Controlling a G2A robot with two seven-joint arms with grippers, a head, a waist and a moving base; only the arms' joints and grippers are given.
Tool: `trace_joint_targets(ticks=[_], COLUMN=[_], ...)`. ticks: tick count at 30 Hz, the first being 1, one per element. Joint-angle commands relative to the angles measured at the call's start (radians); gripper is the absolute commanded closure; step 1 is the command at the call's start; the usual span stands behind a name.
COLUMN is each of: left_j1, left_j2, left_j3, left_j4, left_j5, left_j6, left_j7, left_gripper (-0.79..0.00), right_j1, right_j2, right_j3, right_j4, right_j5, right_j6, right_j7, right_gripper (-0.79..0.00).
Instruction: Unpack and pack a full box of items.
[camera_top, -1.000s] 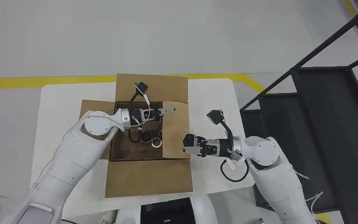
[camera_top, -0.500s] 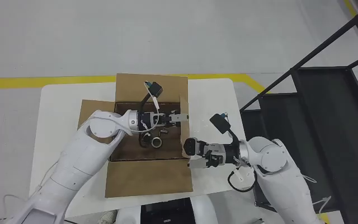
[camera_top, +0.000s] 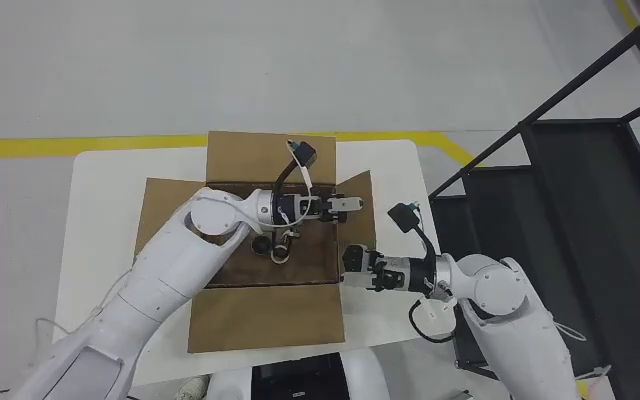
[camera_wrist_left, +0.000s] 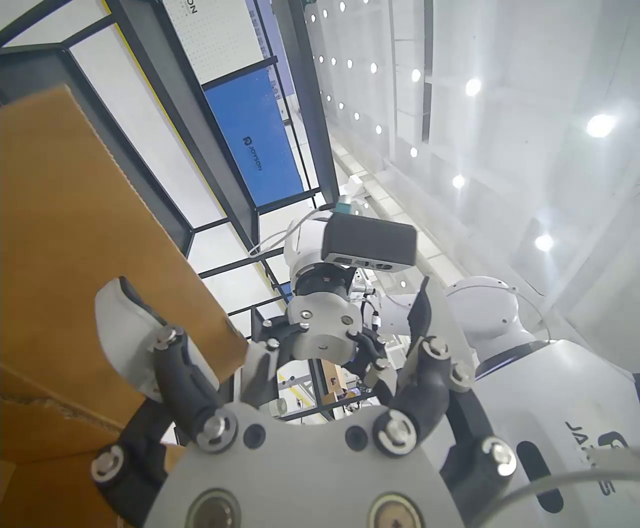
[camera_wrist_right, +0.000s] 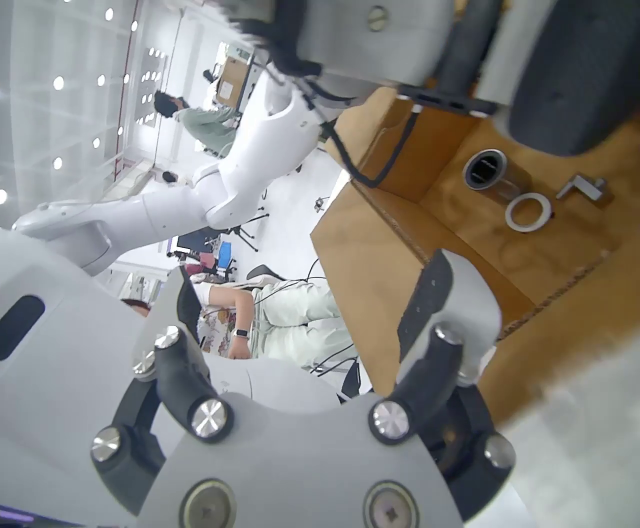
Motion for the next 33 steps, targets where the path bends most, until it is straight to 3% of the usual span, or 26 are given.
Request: trace_joint_targets(ticks=[1,5,8,13,16,24,33], left_j1=[0.013,0.069,0.16,0.404,0.536,0.762,0.861], left_j2=[0.011,0.052,0.1,0.174,0.199,0.226,0.236], left_j3=[-0.032,-0.142,-0.286,-0.574,-0.686,-0.883,-0.993], left_j4=[-0.009,-0.091,-0.201,-0.418,-0.485,-0.565,-0.585], left_j5=[0.017,0.056,0.075,0.072,0.076,0.018,-0.068], left_j6=[-0.007,0.004,0.046,0.106,0.108,0.07,0.061], left_j7=[-0.014,-0.059,-0.101,-0.188,-0.245,-0.274,-0.262], left_gripper=[-0.785,-0.785,-0.785,-0.785,-0.785,-0.785,-0.785], right_j1=[0.002,0.01,0.019,0.039,0.067,0.155,0.166], right_j2=[0.0,0.002,0.001,-0.004,-0.007,-0.017,-0.013], right_j3=[-0.001,-0.011,-0.016,-0.048,-0.08,-0.171,-0.188], right_j4=[0.006,0.023,0.06,0.107,0.142,0.221,0.13], right_j5=[-0.023,-0.047,-0.087,-0.14,-0.163,-0.217,-0.273], right_j6=[0.03,0.073,0.133,0.233,0.273,0.403,0.349], right_j7=[-0.042,-0.079,-0.146,-0.272,-0.304,-0.339,-0.347], right_gripper=[-0.785,-0.785,-0.785,-0.785,-0.785,-0.785,-0.785])
